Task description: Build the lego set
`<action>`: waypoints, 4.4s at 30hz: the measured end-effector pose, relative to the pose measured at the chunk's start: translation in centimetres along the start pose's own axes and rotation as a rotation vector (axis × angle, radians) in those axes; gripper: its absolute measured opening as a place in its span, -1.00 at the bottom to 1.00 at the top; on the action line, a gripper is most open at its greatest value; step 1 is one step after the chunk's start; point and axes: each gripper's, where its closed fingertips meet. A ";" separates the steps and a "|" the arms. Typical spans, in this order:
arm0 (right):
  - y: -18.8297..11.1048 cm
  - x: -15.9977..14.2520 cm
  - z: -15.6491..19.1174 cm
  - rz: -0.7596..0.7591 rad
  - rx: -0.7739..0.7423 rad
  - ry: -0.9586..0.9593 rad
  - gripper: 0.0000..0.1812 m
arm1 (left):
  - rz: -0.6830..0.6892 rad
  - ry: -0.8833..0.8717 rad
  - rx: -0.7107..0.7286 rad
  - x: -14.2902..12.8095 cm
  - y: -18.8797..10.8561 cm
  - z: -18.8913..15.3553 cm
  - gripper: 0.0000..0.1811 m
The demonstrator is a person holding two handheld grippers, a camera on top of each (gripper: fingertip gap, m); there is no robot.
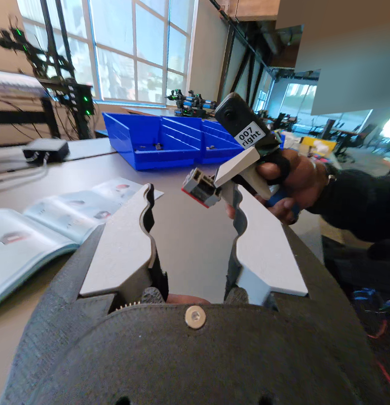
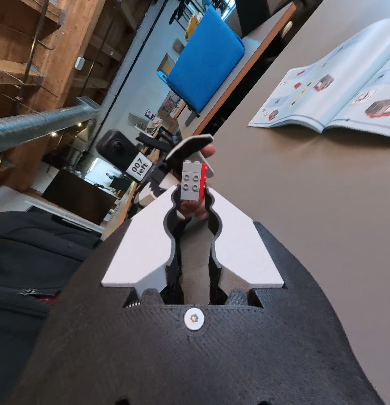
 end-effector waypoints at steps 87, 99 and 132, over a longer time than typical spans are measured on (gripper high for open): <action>-2.1 7.2 -7.5 -0.144 0.039 -0.245 -0.43 | 0.610 -0.199 0.302 -9.2 -3.4 5.6 -0.43; -2.1 7.2 -7.5 -0.145 0.035 -0.253 -0.44 | 0.383 0.044 0.567 -3.5 -7.9 9.9 -0.34; -2.1 7.5 -8.1 -0.155 0.008 -0.211 -0.44 | 0.319 -0.149 0.662 -3.0 -10.4 12.4 -0.45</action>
Point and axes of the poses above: each gripper's, where its closed fingertips meet, y out along the fingers, x out of its top, z = x × y across the jaws, and after that the axes turned 14 degrees about -z, right-handed
